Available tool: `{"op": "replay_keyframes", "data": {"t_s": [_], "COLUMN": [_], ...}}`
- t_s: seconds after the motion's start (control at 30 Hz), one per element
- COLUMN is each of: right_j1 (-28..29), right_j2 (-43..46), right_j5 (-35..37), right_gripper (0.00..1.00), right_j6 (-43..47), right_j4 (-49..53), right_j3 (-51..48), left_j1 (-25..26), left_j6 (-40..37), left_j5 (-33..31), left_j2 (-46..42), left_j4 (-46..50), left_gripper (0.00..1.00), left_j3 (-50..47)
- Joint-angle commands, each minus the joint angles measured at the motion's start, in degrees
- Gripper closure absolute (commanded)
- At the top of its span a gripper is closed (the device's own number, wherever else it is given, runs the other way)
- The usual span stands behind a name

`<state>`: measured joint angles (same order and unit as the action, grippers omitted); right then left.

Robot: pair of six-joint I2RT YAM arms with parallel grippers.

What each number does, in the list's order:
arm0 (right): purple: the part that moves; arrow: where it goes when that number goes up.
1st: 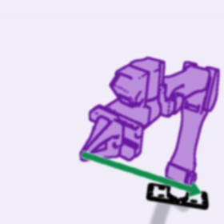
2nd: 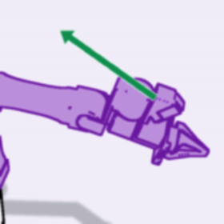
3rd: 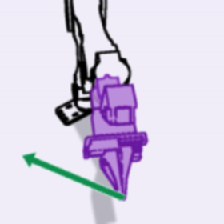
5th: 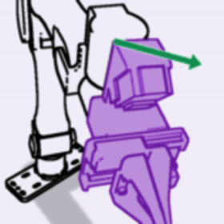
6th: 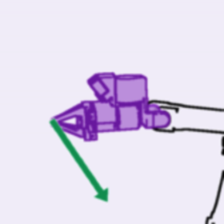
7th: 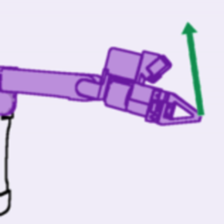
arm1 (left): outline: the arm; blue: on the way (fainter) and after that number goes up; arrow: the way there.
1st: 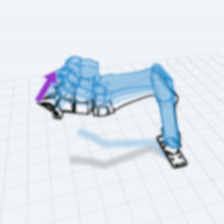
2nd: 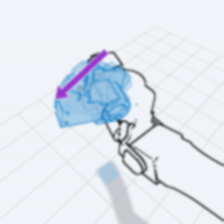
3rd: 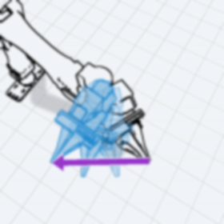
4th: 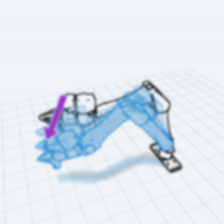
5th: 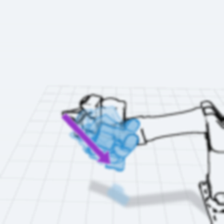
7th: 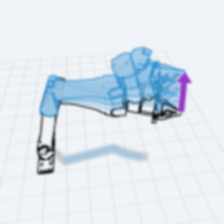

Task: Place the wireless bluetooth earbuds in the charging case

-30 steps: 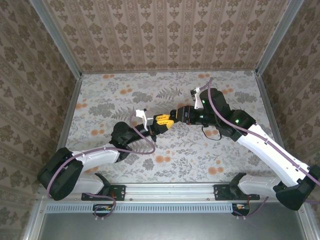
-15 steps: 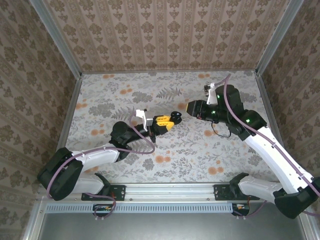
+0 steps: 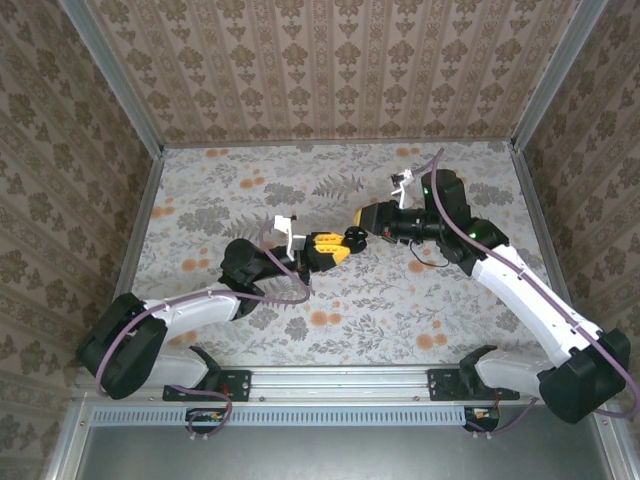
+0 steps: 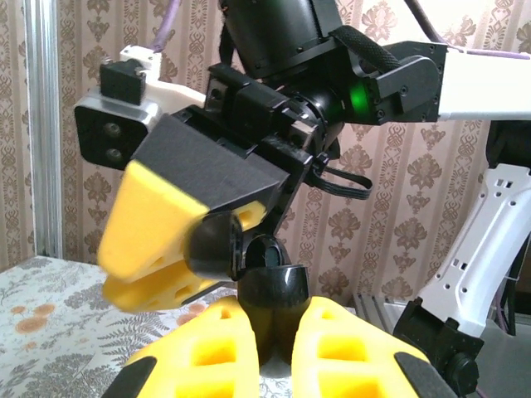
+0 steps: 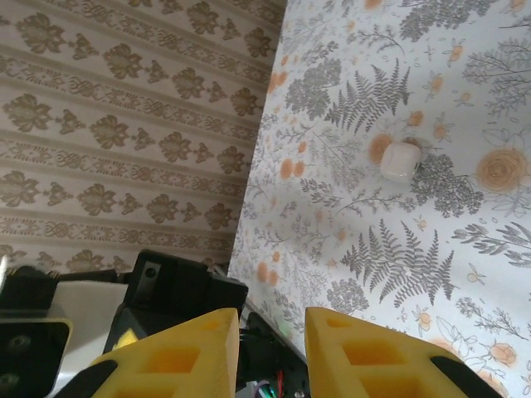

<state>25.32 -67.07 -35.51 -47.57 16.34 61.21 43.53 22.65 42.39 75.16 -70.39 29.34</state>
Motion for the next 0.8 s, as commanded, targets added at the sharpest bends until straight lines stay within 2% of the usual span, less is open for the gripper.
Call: {"op": "replay_keyframes", "data": {"t_s": [0.0,0.23,0.33,0.47,0.6,0.77], "right_j1": [1.38,3.37,3.38,2.28,-1.18,-4.23], "right_j2": [3.03,3.87,4.29,7.65,11.96,15.66], "right_j5": [-7.81,-7.20,-4.11,8.43,20.86,27.09], "right_gripper": [0.73,0.73,0.73,0.68,0.59,0.50], "right_j6": [1.10,5.07,7.37,10.05,11.28,13.13], "right_j4": [0.56,3.87,7.47,14.01,21.41,25.65], "right_j3": [-1.90,-2.21,-0.81,0.85,0.17,-1.46], "left_j1": [-1.77,-4.10,-4.71,-5.51,-6.15,-8.50], "left_j6": [3.35,8.99,10.53,11.27,9.95,5.44], "left_j5": [-3.63,-5.12,-5.22,-8.50,-10.49,-15.62], "left_j2": [0.52,1.79,2.37,2.72,2.80,3.73], "left_j4": [-2.68,-2.70,-2.21,2.87,12.68,29.88], "left_gripper": [1.00,1.00,1.00,0.99,1.00,0.99], "left_j3": [1.72,2.31,2.47,2.97,5.07,11.08]}}
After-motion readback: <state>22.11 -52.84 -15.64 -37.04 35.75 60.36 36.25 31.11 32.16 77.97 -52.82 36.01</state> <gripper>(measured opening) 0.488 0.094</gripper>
